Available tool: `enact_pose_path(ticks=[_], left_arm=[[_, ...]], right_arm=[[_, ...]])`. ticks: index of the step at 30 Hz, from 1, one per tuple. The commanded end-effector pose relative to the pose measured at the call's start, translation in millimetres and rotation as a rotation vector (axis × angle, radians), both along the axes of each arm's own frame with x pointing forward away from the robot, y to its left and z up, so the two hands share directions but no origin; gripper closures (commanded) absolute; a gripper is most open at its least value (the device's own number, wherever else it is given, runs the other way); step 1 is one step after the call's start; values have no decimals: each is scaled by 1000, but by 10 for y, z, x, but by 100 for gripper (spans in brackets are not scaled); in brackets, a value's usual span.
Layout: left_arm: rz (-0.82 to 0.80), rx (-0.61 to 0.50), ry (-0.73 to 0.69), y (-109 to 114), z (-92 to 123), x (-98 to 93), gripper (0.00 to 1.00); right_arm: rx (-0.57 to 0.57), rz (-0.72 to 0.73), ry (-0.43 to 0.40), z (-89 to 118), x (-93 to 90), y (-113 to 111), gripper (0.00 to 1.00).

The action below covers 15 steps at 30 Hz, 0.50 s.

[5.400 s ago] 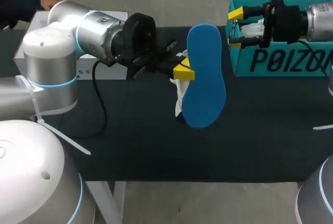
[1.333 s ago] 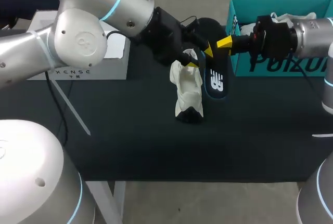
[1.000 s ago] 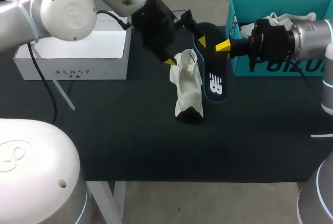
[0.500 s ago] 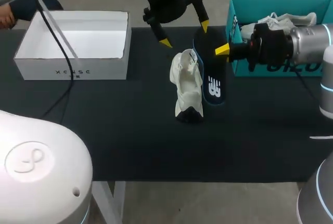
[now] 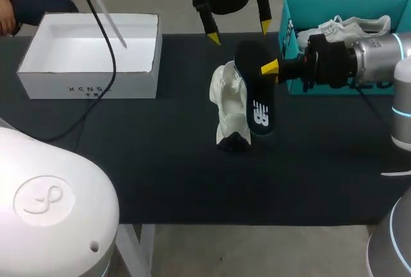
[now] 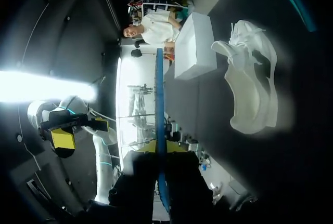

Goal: Take the shoe out of the shoebox, open the shoe tongue, remove and reinsert the insole, then place the shoe into the shoebox

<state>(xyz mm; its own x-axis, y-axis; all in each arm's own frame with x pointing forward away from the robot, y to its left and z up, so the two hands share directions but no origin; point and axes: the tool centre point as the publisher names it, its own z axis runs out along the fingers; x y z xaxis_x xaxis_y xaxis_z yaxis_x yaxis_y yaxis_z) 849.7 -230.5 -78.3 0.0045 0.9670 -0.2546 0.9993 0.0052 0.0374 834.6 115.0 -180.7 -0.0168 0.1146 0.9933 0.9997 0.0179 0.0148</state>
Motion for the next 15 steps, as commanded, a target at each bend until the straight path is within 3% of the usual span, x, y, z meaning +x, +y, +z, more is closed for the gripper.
enact_pose_path(ticks=[1, 15], left_arm=[[6, 86, -14, -22, 39, 47, 0], [12, 79, -12, 5, 9, 110, 0]], right_arm=[[5, 4, 3, -29, 25, 42, 100], [4, 7, 9, -39, 37, 110, 100]])
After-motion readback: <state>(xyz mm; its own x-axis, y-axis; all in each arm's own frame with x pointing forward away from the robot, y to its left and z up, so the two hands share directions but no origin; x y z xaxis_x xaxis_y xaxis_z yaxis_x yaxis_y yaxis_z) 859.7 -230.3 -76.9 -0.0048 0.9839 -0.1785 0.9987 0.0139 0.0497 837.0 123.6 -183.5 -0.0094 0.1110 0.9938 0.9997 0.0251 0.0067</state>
